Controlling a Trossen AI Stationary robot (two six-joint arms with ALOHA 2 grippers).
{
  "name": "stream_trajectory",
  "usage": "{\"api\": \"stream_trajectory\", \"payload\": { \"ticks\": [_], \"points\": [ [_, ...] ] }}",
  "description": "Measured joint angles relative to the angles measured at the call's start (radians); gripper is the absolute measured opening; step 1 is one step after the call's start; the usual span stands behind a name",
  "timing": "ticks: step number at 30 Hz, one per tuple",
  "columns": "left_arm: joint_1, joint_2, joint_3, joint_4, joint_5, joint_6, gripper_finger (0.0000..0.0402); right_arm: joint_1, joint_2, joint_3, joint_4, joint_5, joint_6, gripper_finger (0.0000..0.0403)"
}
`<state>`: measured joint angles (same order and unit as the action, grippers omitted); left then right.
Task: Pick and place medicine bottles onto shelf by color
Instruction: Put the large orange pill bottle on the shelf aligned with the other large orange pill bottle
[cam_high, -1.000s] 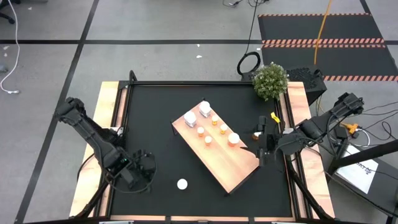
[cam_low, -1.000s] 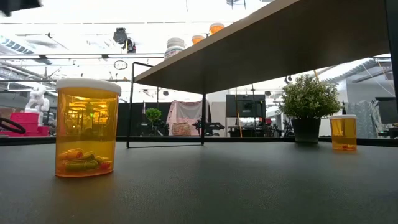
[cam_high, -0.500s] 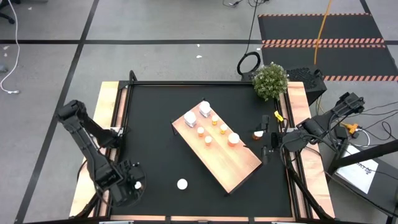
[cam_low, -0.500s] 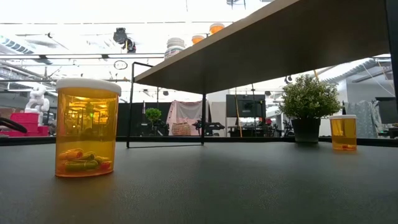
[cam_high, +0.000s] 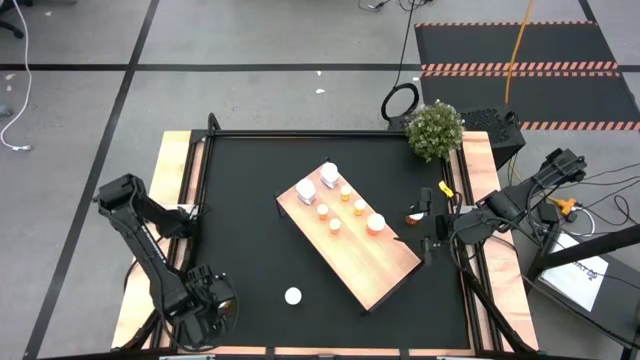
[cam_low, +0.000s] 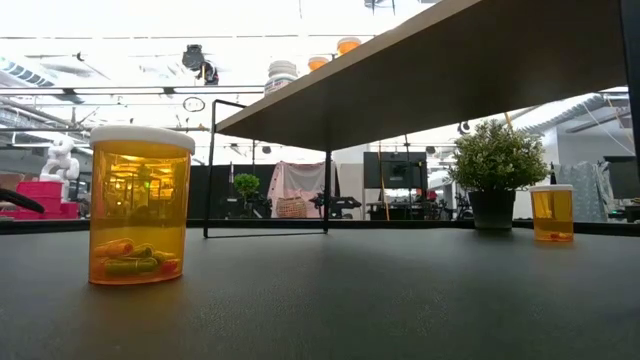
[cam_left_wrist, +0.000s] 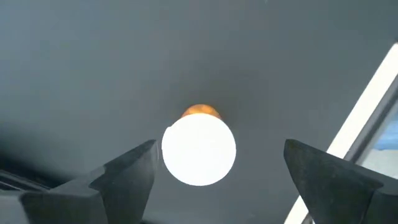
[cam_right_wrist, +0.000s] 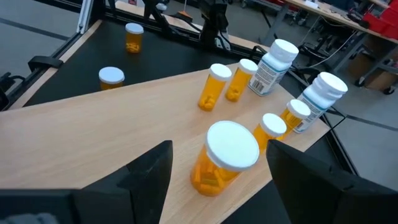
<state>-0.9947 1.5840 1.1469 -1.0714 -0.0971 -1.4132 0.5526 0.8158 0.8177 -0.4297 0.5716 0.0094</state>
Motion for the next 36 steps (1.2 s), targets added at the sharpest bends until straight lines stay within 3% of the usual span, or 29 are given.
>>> {"api": "stream_trajectory", "payload": {
  "ticks": [23, 36],
  "points": [
    [-0.016, 0.075, -0.060, 0.012, 0.014, 0.010, 0.0347, 0.000, 0.000, 0.000, 0.000, 0.000, -0.003, 0.0256],
    [-0.005, 0.075, -0.061, 0.026, 0.014, 0.032, 0.0226, 0.000, 0.000, 0.000, 0.000, 0.000, -0.003, 0.0256]
  ]
}}
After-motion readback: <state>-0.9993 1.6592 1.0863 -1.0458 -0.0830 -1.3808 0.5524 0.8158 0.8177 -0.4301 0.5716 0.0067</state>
